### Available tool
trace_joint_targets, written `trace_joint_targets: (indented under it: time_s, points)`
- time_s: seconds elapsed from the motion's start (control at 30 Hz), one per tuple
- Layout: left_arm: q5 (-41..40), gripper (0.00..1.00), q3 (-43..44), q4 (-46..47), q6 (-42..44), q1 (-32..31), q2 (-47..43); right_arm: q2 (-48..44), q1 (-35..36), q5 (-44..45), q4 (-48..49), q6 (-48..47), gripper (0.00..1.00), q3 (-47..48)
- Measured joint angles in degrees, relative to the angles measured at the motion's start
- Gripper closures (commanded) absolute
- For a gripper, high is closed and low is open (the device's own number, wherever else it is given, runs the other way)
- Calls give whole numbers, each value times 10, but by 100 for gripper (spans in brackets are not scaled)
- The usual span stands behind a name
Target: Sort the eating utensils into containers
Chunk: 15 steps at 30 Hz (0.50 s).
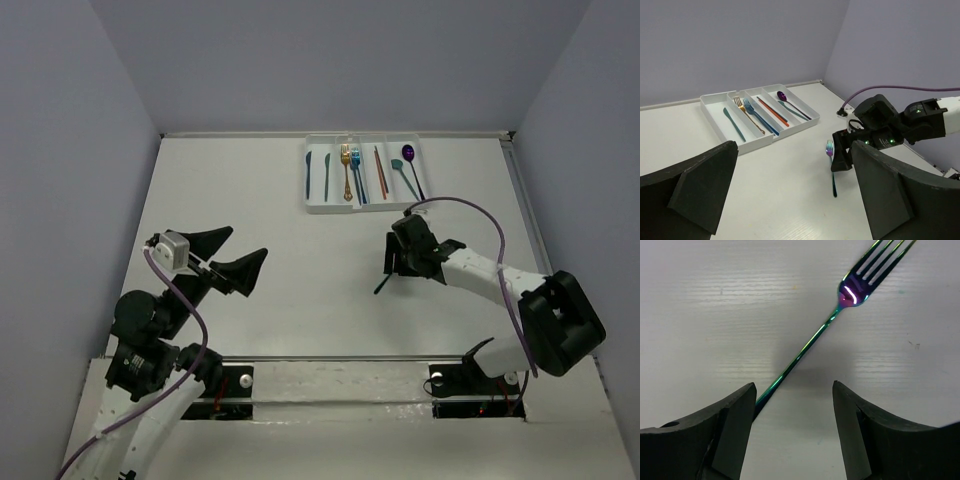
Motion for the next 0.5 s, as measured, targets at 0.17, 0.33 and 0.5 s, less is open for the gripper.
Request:
trace_joint_targets:
  time_s: [0.17,0.33,0.5]
  points:
    - [0,1,0,0,0,0,-3,56,-21,8,3,14,32,3]
    - [0,1,0,0,0,0,-3,97,-24,10,24,20,44,33]
    - [0,1,0,0,0,0,-4,109,-25,22,35,25,64,37]
